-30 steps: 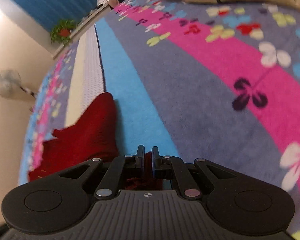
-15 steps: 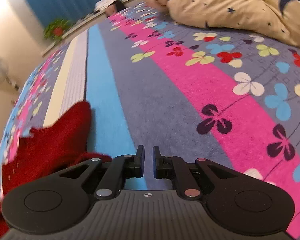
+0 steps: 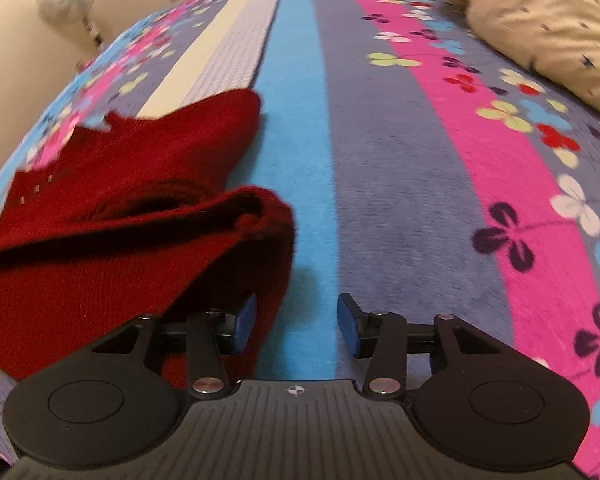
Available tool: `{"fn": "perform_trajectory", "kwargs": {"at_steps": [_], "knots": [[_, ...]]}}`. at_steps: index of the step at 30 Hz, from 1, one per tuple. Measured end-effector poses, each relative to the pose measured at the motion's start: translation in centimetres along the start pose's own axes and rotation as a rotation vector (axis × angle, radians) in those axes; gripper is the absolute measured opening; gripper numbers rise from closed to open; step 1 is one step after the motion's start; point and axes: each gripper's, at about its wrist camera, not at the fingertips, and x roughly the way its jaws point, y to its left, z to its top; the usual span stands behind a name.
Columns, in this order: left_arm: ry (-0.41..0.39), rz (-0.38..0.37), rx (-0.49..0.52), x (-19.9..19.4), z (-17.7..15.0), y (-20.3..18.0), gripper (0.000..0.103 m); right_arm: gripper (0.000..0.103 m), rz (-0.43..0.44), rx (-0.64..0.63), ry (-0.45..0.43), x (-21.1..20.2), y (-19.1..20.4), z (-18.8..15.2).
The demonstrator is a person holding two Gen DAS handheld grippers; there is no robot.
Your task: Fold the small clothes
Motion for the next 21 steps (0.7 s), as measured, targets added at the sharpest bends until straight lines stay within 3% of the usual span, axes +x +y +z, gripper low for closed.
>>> {"fn": "perform_trajectory", "kwargs": {"at_steps": [2, 4, 9, 14, 21], "knots": [[-0.011, -0.037, -0.044, 0.4, 0.7, 0.0, 0.06, 0.049, -0.006, -0.027, -0.005, 0.4, 0.8, 0.3], [-0.026, -0.06, -0.092, 0.9, 1.4, 0.2, 0.06, 0.049, -0.026, -0.048, -0.064, 0.2, 1.5, 0.9], [-0.011, -0.044, -0.212, 2.6, 2.4, 1.6, 0.06, 0.049, -0.019, 0.07, -0.16, -0.3, 1.1, 2.4], [0.03, -0.029, -0.155, 3.9, 2.3, 0.9, 0.06, 0.05, -0.035, 0.163, -0.14, 0.6, 0.0, 2.8], [0.035, -0.041, -0.135, 4.6, 2.0, 0.3, 0.06, 0.061, 0.003, 0.146, -0.054, 2.3, 0.7, 2.3]]}}
